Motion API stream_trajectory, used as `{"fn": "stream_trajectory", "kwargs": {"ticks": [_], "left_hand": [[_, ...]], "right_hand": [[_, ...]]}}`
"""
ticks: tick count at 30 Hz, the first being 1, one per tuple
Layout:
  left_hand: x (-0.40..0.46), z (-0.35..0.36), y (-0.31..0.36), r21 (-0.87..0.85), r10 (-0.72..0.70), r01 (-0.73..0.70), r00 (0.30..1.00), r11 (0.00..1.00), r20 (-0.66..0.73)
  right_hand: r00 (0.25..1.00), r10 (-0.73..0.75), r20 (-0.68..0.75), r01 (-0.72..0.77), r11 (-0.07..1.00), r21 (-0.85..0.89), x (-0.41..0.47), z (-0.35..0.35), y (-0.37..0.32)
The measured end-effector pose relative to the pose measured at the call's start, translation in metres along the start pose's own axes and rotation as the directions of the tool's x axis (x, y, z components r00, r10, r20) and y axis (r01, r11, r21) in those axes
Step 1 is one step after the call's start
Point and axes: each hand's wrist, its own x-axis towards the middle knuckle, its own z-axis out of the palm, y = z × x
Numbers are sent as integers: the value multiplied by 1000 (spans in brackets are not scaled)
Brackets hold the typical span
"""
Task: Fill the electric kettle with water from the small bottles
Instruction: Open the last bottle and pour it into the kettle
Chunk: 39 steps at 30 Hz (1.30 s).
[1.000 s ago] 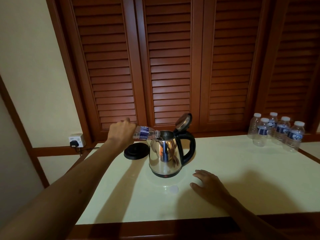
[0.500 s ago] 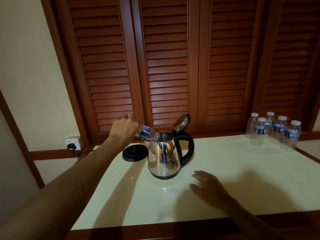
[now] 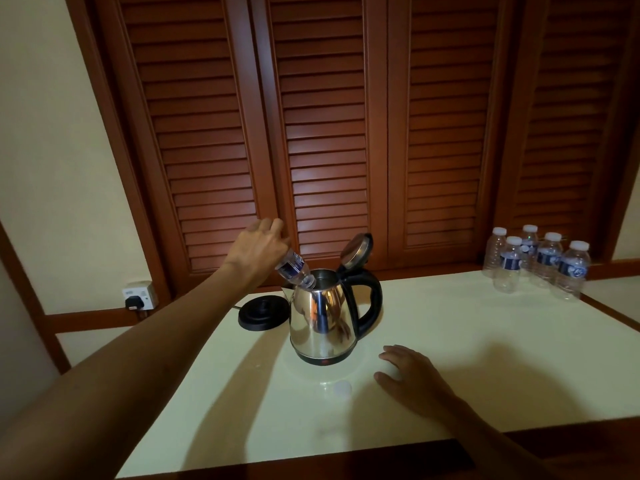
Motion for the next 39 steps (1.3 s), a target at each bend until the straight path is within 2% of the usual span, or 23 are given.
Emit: {"fn": "stream_trajectory", "kwargs": {"ticks": [5,8,14,19,23,27,32,36,39], "left_hand": [[5,0,0,16,46,-45,998,999,-42],[5,8,-2,6,23,-23,999,1000,-23],[-5,33,-9,-175,-146,165,982,971,116],[-27,52,-3,-306,-286,352,928,885,241],[-43,71,8,-489,-381,508,859,709,340],[-59,90,31,-717,-387,510,853,475,350],[-82,113,66,-837,-391,496,835,229,388],[-104,129,84,-867,-323,497,827,35,461],[-119,134,92,-882,-299,466,834,-67,463]], "right_hand": [[1000,4,3,-4,1000,17,0,-1,-1],[1000,10,14,-10,1000,12,0,0,-1],[1000,16,-4,-16,1000,-5,1,1,-1],[1000,8,-17,-8,1000,4,0,-1,-4],[1000,5,-30,-5,1000,16,-1,-1,-4],[1000,-13,-27,13,1000,2,-3,-3,-6],[1000,-22,-18,21,999,-36,-3,-4,-8],[1000,-19,-18,19,998,-52,-3,-4,-8],[999,-44,-15,43,995,-91,-3,-3,-7]]}}
